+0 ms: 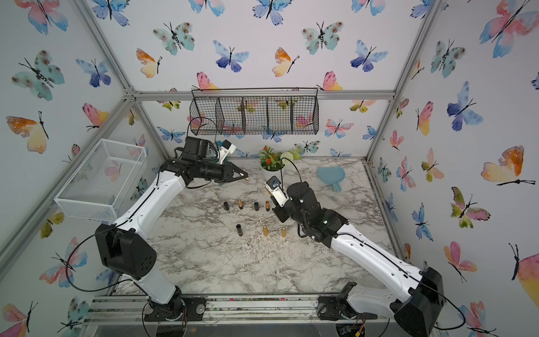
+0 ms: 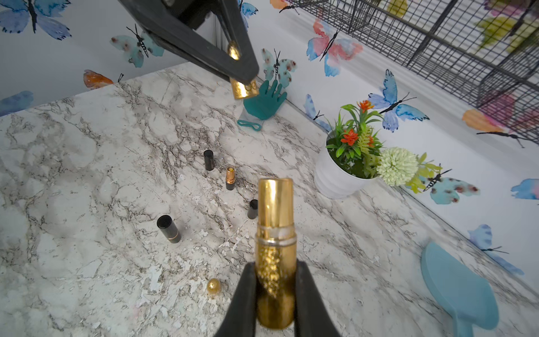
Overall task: Open the lipstick cap
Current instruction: Place the cover at the center of the board.
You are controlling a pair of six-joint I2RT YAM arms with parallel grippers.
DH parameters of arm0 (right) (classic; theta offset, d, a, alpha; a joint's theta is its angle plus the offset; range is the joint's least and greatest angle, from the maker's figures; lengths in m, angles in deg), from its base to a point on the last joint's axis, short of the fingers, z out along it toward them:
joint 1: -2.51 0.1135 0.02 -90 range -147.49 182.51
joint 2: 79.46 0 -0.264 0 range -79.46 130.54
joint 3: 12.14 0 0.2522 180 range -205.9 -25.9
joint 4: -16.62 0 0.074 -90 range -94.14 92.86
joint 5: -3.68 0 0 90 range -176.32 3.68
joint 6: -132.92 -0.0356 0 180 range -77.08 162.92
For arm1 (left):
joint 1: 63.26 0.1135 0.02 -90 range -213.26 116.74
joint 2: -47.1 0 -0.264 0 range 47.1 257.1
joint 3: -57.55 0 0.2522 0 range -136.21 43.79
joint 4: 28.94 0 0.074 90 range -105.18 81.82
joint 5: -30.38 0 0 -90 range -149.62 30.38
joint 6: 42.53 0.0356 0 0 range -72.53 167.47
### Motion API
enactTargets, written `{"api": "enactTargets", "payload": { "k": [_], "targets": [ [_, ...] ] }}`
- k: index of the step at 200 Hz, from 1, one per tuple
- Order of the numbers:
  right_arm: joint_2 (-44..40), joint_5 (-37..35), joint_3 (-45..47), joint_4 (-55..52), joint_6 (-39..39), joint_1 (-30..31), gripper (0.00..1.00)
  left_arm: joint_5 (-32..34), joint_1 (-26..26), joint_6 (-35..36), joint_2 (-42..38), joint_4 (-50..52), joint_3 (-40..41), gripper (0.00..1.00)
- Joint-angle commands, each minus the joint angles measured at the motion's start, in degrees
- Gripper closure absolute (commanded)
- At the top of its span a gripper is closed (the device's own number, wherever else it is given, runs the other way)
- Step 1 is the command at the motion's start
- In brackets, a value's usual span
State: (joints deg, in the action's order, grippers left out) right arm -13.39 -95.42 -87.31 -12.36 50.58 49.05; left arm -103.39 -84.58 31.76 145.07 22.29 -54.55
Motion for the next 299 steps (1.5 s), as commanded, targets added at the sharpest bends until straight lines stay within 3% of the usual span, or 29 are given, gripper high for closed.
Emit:
{"api": "enactTargets", "payload": {
  "k": [1, 18, 40, 90, 247, 299],
  "targets": [
    [-5.64, -5.06, -1.61, -1.90, -1.46, -0.01, 0.98, 15.12, -6.96, 0.66, 4.00, -0.27, -4.21, 1.00],
    [-9.24, -6.68, -1.86, -2.72, -1.90, -0.05, 0.98, 25.18, -12.23, 1.02, 7.94, -1.66, -6.39, 0.99],
    [-11.88, -7.68, -2.48, -4.12, -1.95, 0.01, 0.98, 33.04, -17.38, 1.95, 14.02, -4.16, -8.95, 0.98],
    [-12.99, -9.50, -3.33, -7.54, -1.77, 0.01, 0.98, 43.51, -23.71, 4.51, 27.10, -4.82, -16.00, 0.96],
    [-13.50, -11.19, -2.40, -8.41, -1.84, -0.03, 0.98, 47.04, -25.05, 3.14, 38.07, -8.12, -12.31, 0.90],
    [-13.68, -11.71, -1.52, -8.00, -2.12, -0.01, 0.98, 46.95, -25.31, 3.48, 39.49, -8.01, -12.22, 0.79]
  ]
}}
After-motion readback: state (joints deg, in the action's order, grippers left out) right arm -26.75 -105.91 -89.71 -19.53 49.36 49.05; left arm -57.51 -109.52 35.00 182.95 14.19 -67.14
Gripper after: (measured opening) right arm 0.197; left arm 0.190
